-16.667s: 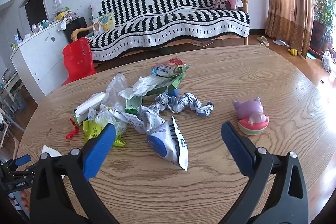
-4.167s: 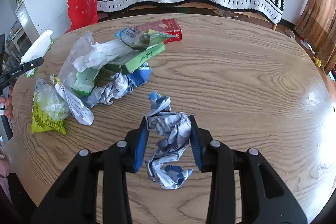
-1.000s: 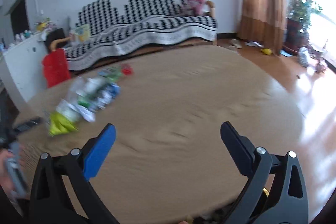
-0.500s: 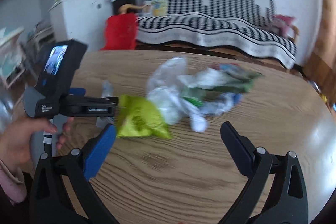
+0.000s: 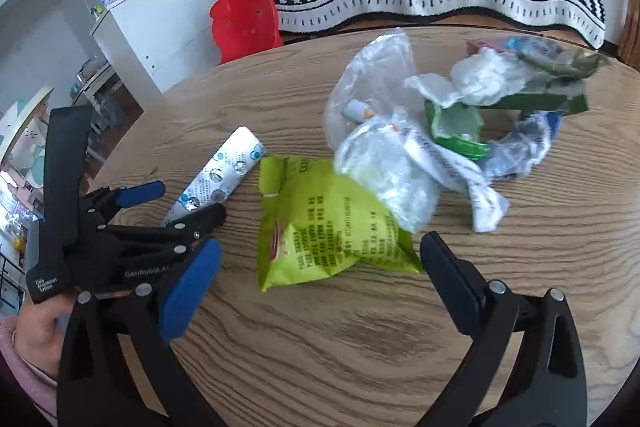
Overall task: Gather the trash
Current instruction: 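Grasp the pill blister pack with the left tool while the right tool grasps the yellow-green snack bag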
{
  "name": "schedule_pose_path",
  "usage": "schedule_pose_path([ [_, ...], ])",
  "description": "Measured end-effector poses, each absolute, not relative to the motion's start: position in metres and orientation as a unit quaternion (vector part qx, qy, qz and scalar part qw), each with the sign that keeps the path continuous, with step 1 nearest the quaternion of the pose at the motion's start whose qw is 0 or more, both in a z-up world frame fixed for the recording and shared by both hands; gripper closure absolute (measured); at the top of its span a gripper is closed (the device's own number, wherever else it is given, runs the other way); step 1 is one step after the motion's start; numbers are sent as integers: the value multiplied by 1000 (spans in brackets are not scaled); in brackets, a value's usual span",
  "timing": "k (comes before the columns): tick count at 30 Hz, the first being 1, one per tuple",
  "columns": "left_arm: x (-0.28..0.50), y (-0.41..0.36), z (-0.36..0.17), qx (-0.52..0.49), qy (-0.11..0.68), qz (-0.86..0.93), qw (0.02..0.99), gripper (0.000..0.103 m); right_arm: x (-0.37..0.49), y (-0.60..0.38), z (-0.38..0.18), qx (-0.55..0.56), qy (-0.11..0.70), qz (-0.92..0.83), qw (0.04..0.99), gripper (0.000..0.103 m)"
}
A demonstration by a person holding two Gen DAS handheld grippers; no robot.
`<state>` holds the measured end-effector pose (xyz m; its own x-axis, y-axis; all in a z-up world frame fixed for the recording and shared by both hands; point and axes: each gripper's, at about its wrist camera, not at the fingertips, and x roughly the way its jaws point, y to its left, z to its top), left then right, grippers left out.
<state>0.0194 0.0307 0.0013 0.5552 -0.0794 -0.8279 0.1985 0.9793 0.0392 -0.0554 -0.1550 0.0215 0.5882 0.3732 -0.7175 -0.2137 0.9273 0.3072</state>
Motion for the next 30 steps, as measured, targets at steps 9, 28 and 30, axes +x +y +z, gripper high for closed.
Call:
schedule_pose_path([
  [9,26,36,1,51,454,-89,885,7,-42,-138,20,99,426,159,885,7],
  [28,23,19,20,55,419,-135,896,69,-58,-142,40,86,377,182,904,53],
  [30,22,24,21,34,424,-139,894,69,-60,-145,44,86,367,179,909,53],
])
